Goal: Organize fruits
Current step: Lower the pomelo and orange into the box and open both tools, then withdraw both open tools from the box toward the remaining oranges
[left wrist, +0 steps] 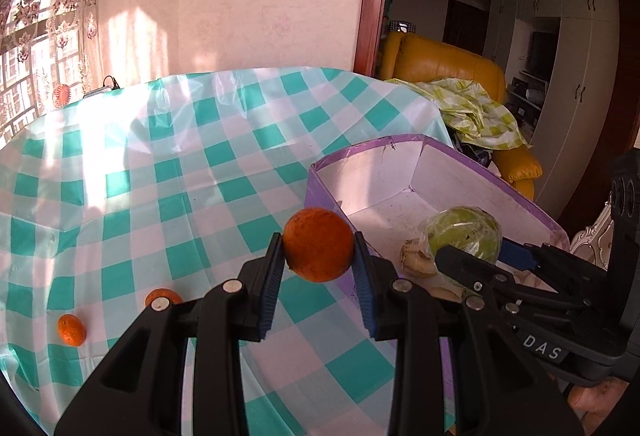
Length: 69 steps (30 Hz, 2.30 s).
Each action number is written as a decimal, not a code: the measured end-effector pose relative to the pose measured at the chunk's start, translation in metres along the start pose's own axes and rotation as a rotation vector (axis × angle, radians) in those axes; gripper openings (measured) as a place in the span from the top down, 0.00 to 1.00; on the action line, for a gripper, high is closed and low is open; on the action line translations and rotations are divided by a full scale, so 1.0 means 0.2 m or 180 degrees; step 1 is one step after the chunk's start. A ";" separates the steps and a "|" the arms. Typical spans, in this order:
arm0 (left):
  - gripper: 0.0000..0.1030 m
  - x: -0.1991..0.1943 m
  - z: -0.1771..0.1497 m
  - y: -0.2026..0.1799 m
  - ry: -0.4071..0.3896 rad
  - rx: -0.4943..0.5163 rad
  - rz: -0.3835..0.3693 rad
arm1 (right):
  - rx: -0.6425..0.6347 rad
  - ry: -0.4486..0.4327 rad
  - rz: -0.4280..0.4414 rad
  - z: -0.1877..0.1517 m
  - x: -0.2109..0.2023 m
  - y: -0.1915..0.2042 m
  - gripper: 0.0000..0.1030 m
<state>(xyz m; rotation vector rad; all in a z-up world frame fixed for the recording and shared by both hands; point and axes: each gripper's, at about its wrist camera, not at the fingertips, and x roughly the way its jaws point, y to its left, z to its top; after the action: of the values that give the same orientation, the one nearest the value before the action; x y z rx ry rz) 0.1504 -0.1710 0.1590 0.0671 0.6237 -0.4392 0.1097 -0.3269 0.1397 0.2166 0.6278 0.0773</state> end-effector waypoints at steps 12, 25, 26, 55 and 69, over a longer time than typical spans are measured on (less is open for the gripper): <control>0.67 0.28 0.05 -0.40 0.0320 0.0640 0.0003 | -0.0030 0.0022 -0.0631 0.03 -0.01 -0.29 0.45; 0.67 0.55 -0.05 -0.59 0.0913 0.1066 0.0166 | -0.0582 0.0137 -0.1143 0.10 0.07 -0.40 0.45; 0.67 0.57 -0.06 -0.59 0.0964 0.1080 0.0175 | -0.0642 0.0205 -0.1168 0.11 0.09 -0.40 0.45; 0.56 0.76 -0.12 -0.66 0.1383 0.1679 0.0660 | -0.0667 0.1276 -0.1423 0.07 0.34 -0.49 0.28; 0.13 0.64 -0.13 -0.68 0.0941 0.1577 0.0390 | -0.0436 0.0944 -0.1329 0.11 0.26 -0.52 0.17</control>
<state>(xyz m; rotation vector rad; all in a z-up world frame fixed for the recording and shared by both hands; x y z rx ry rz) 0.1721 -0.3379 0.0726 0.6477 0.7840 -0.4607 0.1647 -0.4258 0.1033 -0.0635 0.9479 -0.2537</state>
